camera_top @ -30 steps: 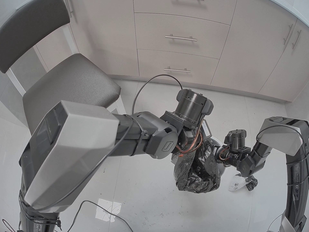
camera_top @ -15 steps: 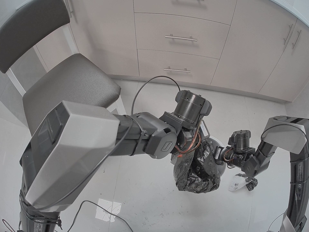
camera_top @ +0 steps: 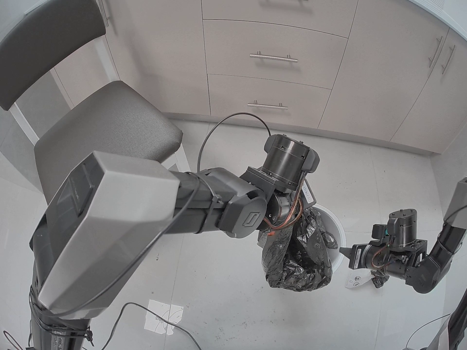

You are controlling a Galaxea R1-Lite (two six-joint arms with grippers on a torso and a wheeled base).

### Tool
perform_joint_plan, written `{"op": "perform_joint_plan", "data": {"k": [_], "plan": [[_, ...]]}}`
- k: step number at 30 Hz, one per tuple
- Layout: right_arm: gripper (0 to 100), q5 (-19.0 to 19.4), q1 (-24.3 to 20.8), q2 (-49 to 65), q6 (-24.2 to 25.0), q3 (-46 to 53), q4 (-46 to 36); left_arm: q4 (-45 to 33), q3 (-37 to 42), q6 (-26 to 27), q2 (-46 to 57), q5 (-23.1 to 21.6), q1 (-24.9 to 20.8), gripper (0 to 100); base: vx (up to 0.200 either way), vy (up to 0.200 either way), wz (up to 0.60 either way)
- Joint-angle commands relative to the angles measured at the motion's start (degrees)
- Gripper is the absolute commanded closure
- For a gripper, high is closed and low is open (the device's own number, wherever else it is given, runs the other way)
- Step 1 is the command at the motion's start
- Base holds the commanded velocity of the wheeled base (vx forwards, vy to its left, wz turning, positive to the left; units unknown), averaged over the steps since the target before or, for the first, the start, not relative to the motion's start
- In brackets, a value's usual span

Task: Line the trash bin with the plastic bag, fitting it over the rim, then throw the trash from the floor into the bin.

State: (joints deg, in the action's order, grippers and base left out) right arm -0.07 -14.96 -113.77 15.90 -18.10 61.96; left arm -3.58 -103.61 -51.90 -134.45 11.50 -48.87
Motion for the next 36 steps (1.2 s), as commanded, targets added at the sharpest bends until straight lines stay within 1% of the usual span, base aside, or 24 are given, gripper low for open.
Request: {"op": "perform_joint_plan", "data": {"k": [1, 4, 5, 9, 11, 13, 14, 18, 25, 26, 31, 34, 36], "plan": [[0, -0.37, -7.72, 6.9, -0.96, 6.59, 1.32, 0.16, -0.19, -0.14, 0.15, 0.11, -0.08, 100, 0.0, 0.0, 0.0], [0, -0.45, -8.42, 5.05, -0.78, 6.06, 1.4, 0.16, -0.19, -0.05, 0.15, 0.11, -0.08, 100, 0.0, 0.0, 0.0], [0, -0.54, -8.86, 0.84, -0.87, 4.57, 4.39, 0.24, -0.19, -0.14, 0.24, 0.11, -0.17, 100, 0.0, 0.0, 0.0], [0, -1.33, -10.09, -5.32, -0.96, 4.04, 12.39, 0.16, -0.1, -0.14, 0.42, 0.11, -0.08, 100, 0.0, 0.0, 0.0], [0, -3.44, -10.09, -8.22, -1.31, 3.34, 15.12, 0.16, -0.1, -0.14, 0.33, 0.11, -0.08, 100, 0.0, 0.0, 0.0], [0, -3.44, -10.09, -8.22, -1.31, 3.34, 15.12, 0.16, -0.1, -0.14, 0.33, 0.11, -0.08, 100, 0.0, 0.0, 0.0], [0, -6.17, -9.56, -12.35, -1.39, 0.7, 17.31, 0.24, -0.1, -0.14, 0.33, 0.11, -0.26, 100, 0.0, 0.0, 0.0], [0, -6.52, -9.3, -15.95, -1.39, -2.38, 17.31, 0.24, -0.1, -0.14, 0.42, 0.11, -0.35, 100, 0.0, 0.0, 0.0], [0, -7.05, -9.3, -18.59, -1.31, -5.8, 17.22, 0.16, 0.07, -0.14, 0.68, 0.11, -0.35, 100, 0.0, 0.0, 0.0], [100, -7.13, -9.21, -18.94, -1.13, -5.98, 17.31, 0.16, 0.07, -0.14, 0.68, 0.11, -0.35, 100, 0.0, 0.0, 0.0], [100, -7.49, -9.21, -21.05, -0.87, -7.21, 18.02, 0.16, 0.07, -0.31, 0.68, 0.11, -0.79, 100, 0.0, 0.0, 0.0], [100, -9.42, -8.68, -21.14, -0.78, -8.0, 18.89, 0.16, 0.07, -0.14, 0.68, 0.02, -0.87, 100, 0.0, 0.0, 0.0], [100, -10.03, -8.42, -20.7, -0.78, -7.91, 19.6, 0.07, 0.16, -0.31, 0.59, 0.11, -0.87, 100, 0.0, 0.0, 0.0]]}}
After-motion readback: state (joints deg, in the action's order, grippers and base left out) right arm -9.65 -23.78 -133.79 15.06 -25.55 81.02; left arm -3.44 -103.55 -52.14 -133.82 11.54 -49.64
